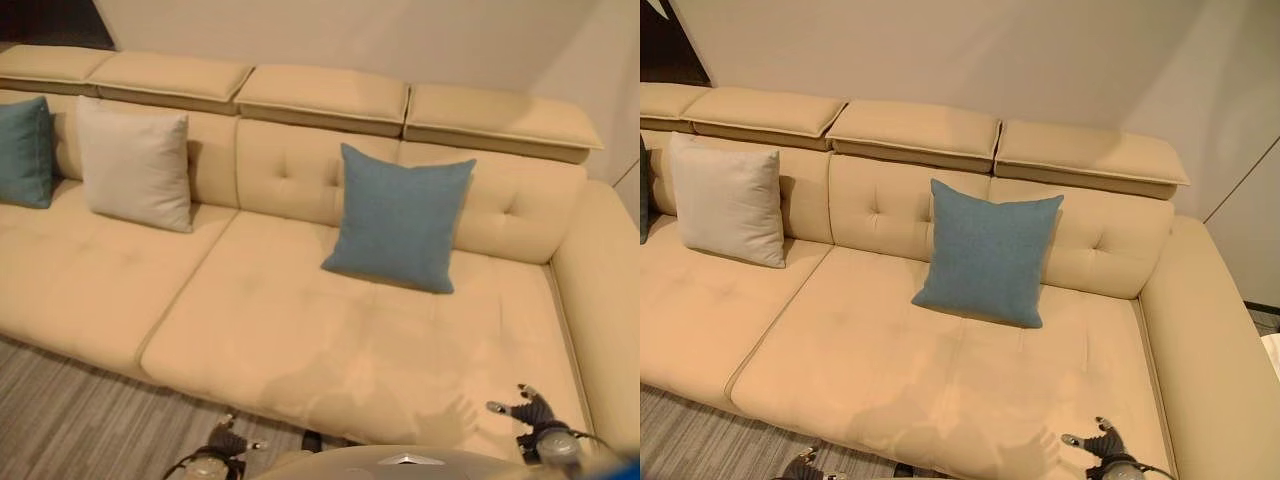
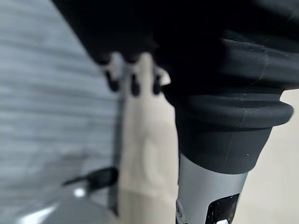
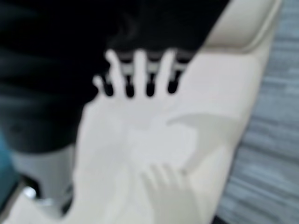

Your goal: Pick up all the scattered cushions and arrange them neatly on the sofa.

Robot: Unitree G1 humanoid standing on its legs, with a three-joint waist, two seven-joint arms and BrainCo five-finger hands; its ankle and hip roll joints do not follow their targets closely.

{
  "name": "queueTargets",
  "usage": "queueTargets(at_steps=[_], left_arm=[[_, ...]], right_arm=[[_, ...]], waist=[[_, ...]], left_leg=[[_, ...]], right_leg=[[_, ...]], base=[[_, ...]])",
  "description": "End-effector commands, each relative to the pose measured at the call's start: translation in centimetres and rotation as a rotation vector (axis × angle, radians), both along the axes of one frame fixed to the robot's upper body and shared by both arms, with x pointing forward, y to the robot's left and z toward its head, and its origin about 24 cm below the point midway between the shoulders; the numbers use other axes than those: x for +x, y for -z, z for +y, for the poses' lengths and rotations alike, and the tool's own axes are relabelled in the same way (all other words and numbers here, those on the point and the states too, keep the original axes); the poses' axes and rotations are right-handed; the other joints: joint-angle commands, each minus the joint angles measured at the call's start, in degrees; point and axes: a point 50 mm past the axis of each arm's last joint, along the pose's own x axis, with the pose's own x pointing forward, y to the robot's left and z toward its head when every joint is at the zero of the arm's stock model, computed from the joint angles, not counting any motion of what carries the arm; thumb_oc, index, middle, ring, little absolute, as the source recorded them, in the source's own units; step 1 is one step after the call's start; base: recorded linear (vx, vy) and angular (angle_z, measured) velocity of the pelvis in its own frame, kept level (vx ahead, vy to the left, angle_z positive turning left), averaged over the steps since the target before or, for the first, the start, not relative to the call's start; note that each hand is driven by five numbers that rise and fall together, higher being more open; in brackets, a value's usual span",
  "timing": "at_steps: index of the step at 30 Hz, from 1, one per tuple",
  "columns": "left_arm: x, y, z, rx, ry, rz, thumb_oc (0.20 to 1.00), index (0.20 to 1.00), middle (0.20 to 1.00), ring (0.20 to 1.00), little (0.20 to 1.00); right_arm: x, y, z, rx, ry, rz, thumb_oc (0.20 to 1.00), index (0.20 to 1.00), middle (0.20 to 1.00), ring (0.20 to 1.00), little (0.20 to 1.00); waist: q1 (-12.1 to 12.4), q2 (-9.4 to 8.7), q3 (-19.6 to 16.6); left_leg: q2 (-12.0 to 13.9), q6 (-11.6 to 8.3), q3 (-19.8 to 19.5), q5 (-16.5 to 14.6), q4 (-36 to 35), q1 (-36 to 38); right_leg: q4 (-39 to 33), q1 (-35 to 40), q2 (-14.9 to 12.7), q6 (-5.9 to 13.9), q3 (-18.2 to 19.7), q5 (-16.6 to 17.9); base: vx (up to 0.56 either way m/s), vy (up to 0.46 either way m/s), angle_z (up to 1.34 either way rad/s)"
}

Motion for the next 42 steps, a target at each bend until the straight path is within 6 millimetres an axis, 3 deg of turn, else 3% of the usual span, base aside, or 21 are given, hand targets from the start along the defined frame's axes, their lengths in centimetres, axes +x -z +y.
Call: queueTargets(at_steps=[1, 5, 6, 7, 8, 10, 12, 13, 16, 18, 19, 22, 24, 27, 28, 31, 34, 35, 37, 40, 42], left_arm=[[4.3, -1.1, -1.0, 0.016, 0.117, -0.107, 1.000, 1.000, 1.000, 1.000, 1.000], [6.9, -1.9, -2.8, 0.022, 0.241, -0.164, 1.000, 1.000, 1.000, 1.000, 1.000], [9.2, -3.0, -3.8, 0.041, 0.311, -0.229, 1.000, 1.000, 1.000, 1.000, 1.000], [9.2, -3.0, -3.8, 0.041, 0.311, -0.229, 1.000, 1.000, 1.000, 1.000, 1.000], [12.4, -4.7, -5.5, 0.041, 0.411, -0.315, 1.000, 1.000, 1.000, 1.000, 1.000], [14.5, -6.1, -7.7, 0.019, 0.513, -0.391, 1.000, 1.000, 1.000, 1.000, 1.000], [15.0, -6.6, -8.5, 0.007, 0.546, -0.418, 1.000, 1.000, 1.000, 1.000, 1.000], [15.5, -7.2, -9.9, -0.017, 0.588, -0.450, 1.000, 1.000, 1.000, 1.000, 1.000], [15.8, -7.4, -11.5, -0.044, 0.641, -0.460, 1.000, 1.000, 1.000, 1.000, 1.000], [15.5, -7.3, -12.7, -0.065, 0.674, -0.455, 1.000, 1.000, 1.000, 1.000, 1.000], [15.7, -7.6, -14.1, -0.094, 0.701, -0.467, 1.000, 1.000, 1.000, 1.000, 1.000], [16.0, -7.9, -15.4, -0.092, 0.747, -0.476, 1.000, 1.000, 1.000, 1.000, 1.000], [16.0, -7.8, -16.1, -0.088, 0.799, -0.460, 1.000, 1.000, 1.000, 1.000, 1.000], [16.0, -7.8, -16.4, -0.084, 0.826, -0.454, 1.000, 1.000, 1.000, 1.000, 1.000], [16.3, -8.0, -15.8, -0.070, 0.818, -0.457, 1.000, 1.000, 1.000, 1.000, 1.000], [16.2, -7.3, -13.0, -0.037, 0.711, -0.432, 1.000, 1.000, 1.000, 1.000, 1.000], [13.6, -5.1, -5.2, 0.047, 0.432, -0.312, 1.000, 1.000, 1.000, 1.000, 1.000], [13.6, -5.1, -5.2, 0.047, 0.431, -0.312, 1.000, 1.000, 1.000, 1.000, 1.000], [10.6, -4.2, -0.9, 0.046, 0.255, -0.255, 1.000, 1.000, 1.000, 1.000, 1.000], [8.2, -3.7, 0.0, 0.018, 0.209, -0.233, 1.000, 1.000, 1.000, 1.000, 1.000], [7.6, -3.5, 0.4, 0.023, 0.200, -0.224, 1.000, 1.000, 1.000, 1.000, 1.000]], right_arm=[[-0.1, 0.3, 0.6, -0.010, -0.001, 0.005, 1.000, 1.000, 1.000, 1.000, 1.000], [-2.1, 1.2, 1.4, 0.032, 0.083, 0.045, 1.000, 1.000, 1.000, 1.000, 1.000], [-3.1, 1.4, 1.3, 0.056, 0.196, 0.032, 1.000, 1.000, 1.000, 1.000, 1.000], [-3.1, 1.4, 1.3, 0.056, 0.196, 0.032, 1.000, 1.000, 1.000, 1.000, 1.000], [-4.0, 1.5, 0.8, 0.063, 0.325, 0.026, 1.000, 1.000, 1.000, 1.000, 1.000], [-5.1, 1.5, 0.2, 0.070, 0.404, 0.026, 1.000, 1.000, 1.000, 1.000, 1.000], [-5.2, 1.3, -0.3, 0.063, 0.428, 0.018, 1.000, 1.000, 1.000, 1.000, 1.000], [-5.5, 0.9, -1.3, 0.047, 0.465, -0.004, 1.000, 1.000, 1.000, 1.000, 1.000], [-6.1, 0.7, -2.1, 0.030, 0.487, -0.002, 1.000, 1.000, 1.000, 1.000, 1.000], [-6.4, 0.2, -3.1, 0.002, 0.508, -0.005, 1.000, 1.000, 1.000, 1.000, 1.000], [-5.6, 0.0, -3.4, -0.004, 0.501, -0.022, 1.000, 1.000, 1.000, 1.000, 1.000], [-4.8, 0.0, -3.0, -0.006, 0.471, -0.027, 1.000, 1.000, 1.000, 1.000, 1.000], [-5.3, -0.9, -5.7, -0.049, 0.514, 0.013, 1.000, 1.000, 1.000, 1.000, 1.000], [-4.8, -1.2, -6.4, -0.061, 0.522, 0.008, 1.000, 1.000, 1.000, 1.000, 1.000], [-3.3, -2.0, -7.5, -0.066, 0.478, 0.004, 1.000, 1.000, 1.000, 1.000, 1.000], [-1.4, -2.9, -8.4, -0.069, 0.431, -0.027, 1.000, 1.000, 1.000, 1.000, 1.000], [-0.6, -4.3, -10.3, -0.090, 0.370, -0.013, 1.000, 1.000, 1.000, 1.000, 1.000], [-0.5, -4.3, -10.3, -0.090, 0.369, -0.014, 1.000, 1.000, 1.000, 1.000, 1.000], [1.8, -4.9, -10.2, -0.090, 0.306, -0.052, 1.000, 1.000, 1.000, 1.000, 1.000], [5.4, -6.2, -10.0, -0.113, 0.227, -0.091, 1.000, 1.000, 1.000, 1.000, 1.000], [6.2, -6.6, -10.0, -0.126, 0.212, -0.100, 1.000, 1.000, 1.000, 1.000, 1.000]], waist=[[4.01, -1.46, 0.23], [6.13, -2.11, 0.37], [7.45, -2.56, 1.82], [7.41, -2.56, 1.80], [8.96, -3.11, 3.86], [9.09, -3.40, 5.49], [9.36, -3.37, 6.50], [9.41, -3.90, 7.96], [7.63, -3.77, 8.47], [5.34, -3.13, 8.17], [2.99, -2.46, 7.33], [0.85, -2.29, 7.35], [0.80, -2.59, 7.55], [0.70, -2.89, 7.41], [1.77, -2.09, 8.35], [3.28, -1.97, 8.20], [6.52, -1.97, 6.57], [6.45, -2.03, 6.44], [7.41, -3.52, 5.68], [9.21, -4.05, 4.81], [9.28, -4.07, 4.59]], left_leg=[[2.33, -3.37, 0.82, -5.09, 2.95, 3.85], [2.32, -3.45, -0.72, -5.28, 4.30, 3.20], [2.10, -3.95, -2.80, -4.88, 7.23, 0.56], [2.10, -3.95, -2.84, -4.90, 7.29, 0.50], [1.70, -5.25, -5.03, -3.97, 10.65, -3.24], [0.75, -5.34, -5.82, -5.52, 15.51, -5.52], [0.41, -5.17, -5.50, -7.84, 18.73, -5.74], [-0.86, -3.97, -5.72, -12.00, 25.24, -5.67], [-1.82, -3.35, -7.26, -13.26, 29.11, -4.77], [-2.11, -3.13, -7.84, -14.01, 27.49, -2.17], [-2.46, -2.57, -7.33, -16.06, 20.97, 1.96], [-4.16, -1.06, -6.77, -16.92, 15.01, 4.23], [-5.45, -0.48, -6.56, -16.51, 12.58, 4.55], [-6.20, -0.09, -6.28, -15.53, 11.13, 4.38], [-5.58, 0.25, -5.33, -13.65, 9.05, 3.91], [-5.87, 0.68, -5.15, -11.92, 8.38, 2.52], [-5.21, 1.01, -3.33, -10.80, 7.84, 0.98], [-5.27, 1.04, -3.35, -10.62, 7.80, 0.76], [-5.08, 1.60, -0.57, -10.77, 9.84, -1.68], [-4.31, 1.07, 1.33, -9.56, 10.75, -4.27], [-3.96, 0.90, 1.60, -9.07, 10.63, -4.76]], right_leg=[[3.41, 0.02, -1.56, 4.97, -2.51, -2.58], [3.70, 0.55, -1.25, 4.55, -3.19, -3.30], [3.88, 0.62, -0.93, 3.73, -4.15, -3.73], [3.88, 0.60, -0.93, 3.74, -4.20, -3.73], [3.54, 0.61, -0.71, 3.08, -6.43, -3.65], [3.75, 0.40, -0.92, 2.48, -7.91, -3.30], [4.06, 0.42, -1.17, 2.22, -8.35, -3.21], [4.74, -0.46, -2.75, 2.11, -8.81, -2.59], [6.08, -1.90, -4.09, 2.44, -9.10, -1.52], [7.03, -3.94, -4.49, 3.11, -7.49, -0.27], [7.45, -7.21, -5.28, 4.23, -6.56, 1.17], [8.89, -11.15, -7.86, 5.89, -5.76, 4.11], [8.62, -12.43, -8.83, 6.95, -5.23, 5.60], [8.22, -13.09, -9.59, 7.43, -5.30, 6.61], [9.71, -13.96, -10.32, 8.73, -4.67, 5.99], [13.36, -13.67, -10.29, 8.29, -3.41, 3.98], [20.67, -11.12, -9.20, 7.51, -2.14, 0.05], [20.54, -11.29, -9.24, 7.50, -2.16, 0.22], [19.99, -7.51, -7.27, 7.77, -0.60, -1.45], [14.17, -5.56, -6.65, 7.17, -1.97, -2.24], [11.80, -5.16, -5.93, 7.00, -1.75, -2.48]], base=[[-0.03, -0.011, 0.14], [-0.09, -0.034, 0.23], [-0.12, -0.044, 0.27], [-0.29, -0.099, 0.37], [-0.25, -0.076, 0.87], [-0.23, -0.042, 1.58], [-0.20, 0.072, 0.93], [-0.25, 0.113, 0.12], [-0.21, 0.182, 0.09], [-0.23, 0.291, 0.43], [-0.21, 0.284, 0.03], [-0.26, 0.351, -0.21], [-0.23, 0.261, -0.30], [-0.18, 0.157, -0.28], [-0.25, 0.180, -0.24], [-0.21, 0.185, -0.29], [-0.06, 0.066, -0.27], [-0.04, 0.003, -0.37], [-0.16, -0.084, -0.16], [-0.13, -0.115, -0.69], [-0.09, -0.093, -0.60]])
